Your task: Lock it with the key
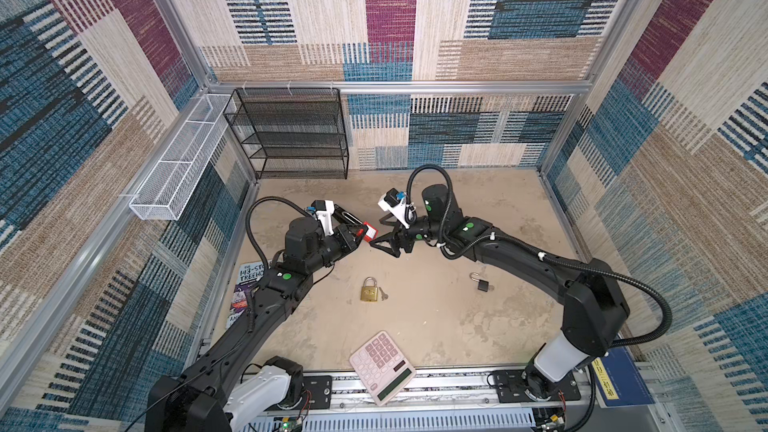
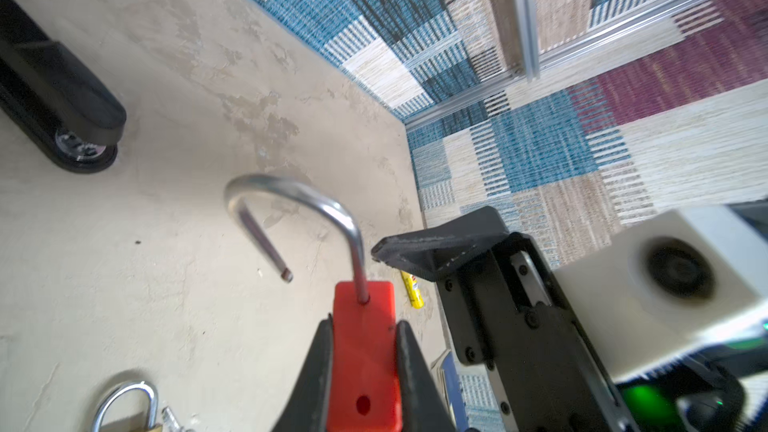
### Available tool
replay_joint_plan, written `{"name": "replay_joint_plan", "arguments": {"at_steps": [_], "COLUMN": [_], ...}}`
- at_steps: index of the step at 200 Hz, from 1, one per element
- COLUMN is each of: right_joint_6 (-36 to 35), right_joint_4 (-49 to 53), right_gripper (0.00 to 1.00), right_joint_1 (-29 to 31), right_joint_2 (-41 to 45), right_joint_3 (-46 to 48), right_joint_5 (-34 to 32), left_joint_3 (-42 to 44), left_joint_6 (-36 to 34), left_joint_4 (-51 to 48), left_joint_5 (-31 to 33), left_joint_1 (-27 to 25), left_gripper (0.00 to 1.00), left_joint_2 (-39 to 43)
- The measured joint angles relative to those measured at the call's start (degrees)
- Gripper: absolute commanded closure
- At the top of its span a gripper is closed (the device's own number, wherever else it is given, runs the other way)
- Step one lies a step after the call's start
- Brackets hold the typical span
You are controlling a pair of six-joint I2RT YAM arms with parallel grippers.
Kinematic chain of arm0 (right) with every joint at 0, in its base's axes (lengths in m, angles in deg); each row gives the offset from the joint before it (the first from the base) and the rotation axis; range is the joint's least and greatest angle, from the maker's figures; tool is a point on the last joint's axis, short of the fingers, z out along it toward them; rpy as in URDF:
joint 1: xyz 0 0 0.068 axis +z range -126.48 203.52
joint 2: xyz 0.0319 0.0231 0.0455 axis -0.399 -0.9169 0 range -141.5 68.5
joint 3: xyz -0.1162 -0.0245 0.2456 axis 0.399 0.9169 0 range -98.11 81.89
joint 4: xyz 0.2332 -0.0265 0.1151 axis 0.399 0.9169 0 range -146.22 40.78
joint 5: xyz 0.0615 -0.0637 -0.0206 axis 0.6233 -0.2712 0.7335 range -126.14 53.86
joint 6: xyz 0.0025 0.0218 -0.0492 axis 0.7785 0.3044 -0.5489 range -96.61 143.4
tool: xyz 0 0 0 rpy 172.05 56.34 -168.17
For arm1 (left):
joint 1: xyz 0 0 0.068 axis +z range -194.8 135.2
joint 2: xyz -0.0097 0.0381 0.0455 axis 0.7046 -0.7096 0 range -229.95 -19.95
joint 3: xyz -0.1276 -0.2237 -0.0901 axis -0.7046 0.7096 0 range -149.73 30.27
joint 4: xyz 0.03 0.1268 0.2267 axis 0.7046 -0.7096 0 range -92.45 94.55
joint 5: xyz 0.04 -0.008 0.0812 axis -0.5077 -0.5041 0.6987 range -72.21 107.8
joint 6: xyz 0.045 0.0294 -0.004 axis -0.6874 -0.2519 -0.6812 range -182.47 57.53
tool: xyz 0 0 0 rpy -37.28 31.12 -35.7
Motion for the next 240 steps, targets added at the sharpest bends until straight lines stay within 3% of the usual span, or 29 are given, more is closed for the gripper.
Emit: {"name": "replay_joint_plan", "arguments": {"at_steps": [27, 63, 139, 181, 216, 240], "right_joint_6": [8.2, 20.9, 50.8, 56.5, 57.0, 57.1], "right_joint_4": [-6.5, -15.7, -43.6, -49.1, -49.2, -49.3], "right_gripper": [0.12, 0.12, 0.12, 0.14, 0.15, 0.21], "right_joint_1": [-4.9, -5.8, -5.9, -4.4, -2.5, -1.9], "right_joint_2": [1.6, 0.4, -3.0, -4.3, -5.6, -7.0], "right_joint_3": [1.8, -0.2, 0.6, -0.7, -3.5, -5.5], "right_joint_5": [7.5, 14.7, 17.1, 16.5, 15.5, 15.0], "left_joint_3": [1.8, 1.8, -0.3, -0.7, -0.1, 0.0], "left_joint_6": [1.0, 1.3, 4.0, 6.0, 6.2, 6.4], "left_joint_4": [7.9, 18.8, 41.0, 47.0, 49.4, 49.6], "left_joint_5": [-0.2, -1.4, -1.2, -1.3, -1.2, -1.2], "left_joint_1": [1.2, 1.3, 1.4, 1.4, 1.4, 1.4], "left_gripper": [0.99, 0.98, 0.99, 1.00, 1.00, 1.00], "left_joint_2": [0.9, 0.9, -3.5, -5.1, -4.9, -4.6]}}
